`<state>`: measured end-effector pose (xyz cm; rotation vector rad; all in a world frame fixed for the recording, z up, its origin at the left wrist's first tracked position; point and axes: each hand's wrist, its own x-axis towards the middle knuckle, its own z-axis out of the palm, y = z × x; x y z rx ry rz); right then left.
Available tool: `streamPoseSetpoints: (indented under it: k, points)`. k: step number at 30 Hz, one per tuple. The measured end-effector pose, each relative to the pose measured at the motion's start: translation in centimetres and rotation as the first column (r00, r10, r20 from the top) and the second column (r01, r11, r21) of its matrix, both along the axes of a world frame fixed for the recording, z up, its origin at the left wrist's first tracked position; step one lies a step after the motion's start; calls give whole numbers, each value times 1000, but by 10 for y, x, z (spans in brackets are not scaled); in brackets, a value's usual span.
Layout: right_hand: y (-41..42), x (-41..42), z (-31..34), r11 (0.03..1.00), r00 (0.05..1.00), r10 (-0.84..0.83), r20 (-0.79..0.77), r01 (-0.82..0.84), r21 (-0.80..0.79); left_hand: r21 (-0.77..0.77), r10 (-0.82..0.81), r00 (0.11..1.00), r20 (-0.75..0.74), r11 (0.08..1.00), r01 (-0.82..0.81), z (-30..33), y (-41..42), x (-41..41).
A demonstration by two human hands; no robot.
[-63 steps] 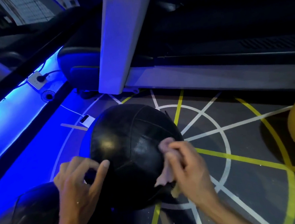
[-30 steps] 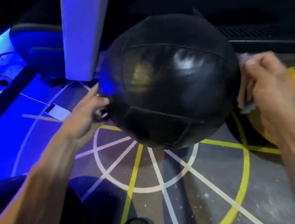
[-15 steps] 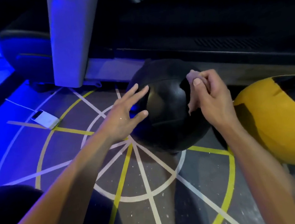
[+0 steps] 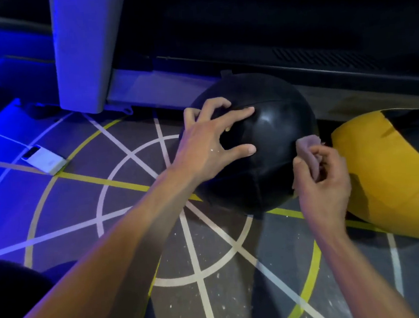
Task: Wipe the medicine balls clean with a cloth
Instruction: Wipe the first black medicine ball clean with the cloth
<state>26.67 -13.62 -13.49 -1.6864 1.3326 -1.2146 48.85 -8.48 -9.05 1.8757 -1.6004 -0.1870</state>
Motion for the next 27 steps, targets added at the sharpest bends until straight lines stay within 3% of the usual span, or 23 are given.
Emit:
streamPoseSetpoints:
  k: [5,8,13,17,21,24,27]
  points:
    - [35,0,-7,994,979,81,-189,-94,-57,-65,42,998,57,997,-38,-14,20,-12]
    - [38,-11,-4,989,982,133,-137,-140,-40,-68,29,999,39,997,-26,-22,45,-13]
    - [-18,-16,22,1000,999,13,43,-12,-14,-57,-29,1000,10,998,29,-33,79,-33]
    - [-27,-11,41,995,997,34,-63,-40,-94,-106,-31,1000,3,994,31,-28,90,-39]
    - [8,-27,29,994,995,84,-52,-87,-62,-85,130,981,-144,986,-143,-15,79,-25]
    - [26,-37,26,997,997,60,-40,-62,-51,-42,86,986,-145,995,-93,-21,84,-30]
    - [46,-36,28,975,979,97,-177,-129,-180,-72,70,991,-110,994,-79,-28,99,-44]
